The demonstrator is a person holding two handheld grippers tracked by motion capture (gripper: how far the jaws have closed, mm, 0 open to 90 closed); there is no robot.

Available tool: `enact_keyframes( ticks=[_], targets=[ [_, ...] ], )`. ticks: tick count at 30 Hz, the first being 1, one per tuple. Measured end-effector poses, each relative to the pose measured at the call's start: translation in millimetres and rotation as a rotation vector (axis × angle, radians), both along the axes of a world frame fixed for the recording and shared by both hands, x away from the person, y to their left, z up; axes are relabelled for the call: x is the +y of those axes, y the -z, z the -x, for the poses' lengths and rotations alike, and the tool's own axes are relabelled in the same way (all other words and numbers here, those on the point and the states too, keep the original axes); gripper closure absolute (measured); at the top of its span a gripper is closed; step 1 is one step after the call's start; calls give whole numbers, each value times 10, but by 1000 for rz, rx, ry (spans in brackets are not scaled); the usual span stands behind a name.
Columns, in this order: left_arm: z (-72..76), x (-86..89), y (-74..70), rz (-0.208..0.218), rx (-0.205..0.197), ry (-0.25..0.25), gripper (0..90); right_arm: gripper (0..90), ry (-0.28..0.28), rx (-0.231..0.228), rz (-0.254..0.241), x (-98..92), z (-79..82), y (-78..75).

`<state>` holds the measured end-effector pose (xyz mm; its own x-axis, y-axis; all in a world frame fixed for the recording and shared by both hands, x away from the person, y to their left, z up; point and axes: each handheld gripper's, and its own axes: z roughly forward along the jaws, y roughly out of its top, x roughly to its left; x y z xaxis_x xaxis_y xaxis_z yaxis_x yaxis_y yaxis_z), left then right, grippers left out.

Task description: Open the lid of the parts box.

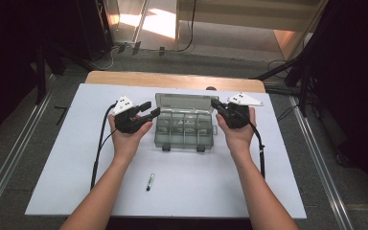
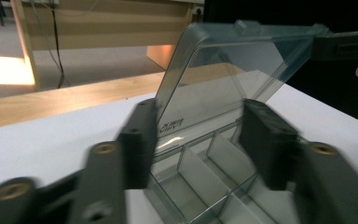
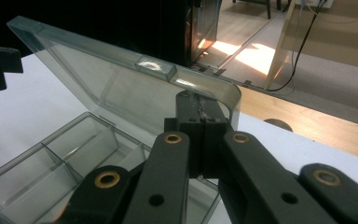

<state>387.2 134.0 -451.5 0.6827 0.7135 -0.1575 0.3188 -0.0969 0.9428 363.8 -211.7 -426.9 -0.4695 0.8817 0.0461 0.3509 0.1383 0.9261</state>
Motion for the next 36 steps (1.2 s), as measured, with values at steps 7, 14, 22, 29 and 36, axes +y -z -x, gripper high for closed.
enact_keyframes(
  ticks=[7,14,22,29,36],
  targets=[
    [-197,-70,10,-27,35,-9,0,900,4,-2,-3,23,-39,15],
    [-465,-147,84,-81,89,-10,283,900,11,3,6,30,-90,-11],
    [-468,-194,100,-101,27,-39,552,900,23,2,21,48,-157,-35],
    [-452,-245,87,-94,6,-72,684,900,29,6,16,37,-189,-23],
    [-471,-233,87,-69,26,-99,749,900,2,-3,-3,42,-109,-48]
  ],
)
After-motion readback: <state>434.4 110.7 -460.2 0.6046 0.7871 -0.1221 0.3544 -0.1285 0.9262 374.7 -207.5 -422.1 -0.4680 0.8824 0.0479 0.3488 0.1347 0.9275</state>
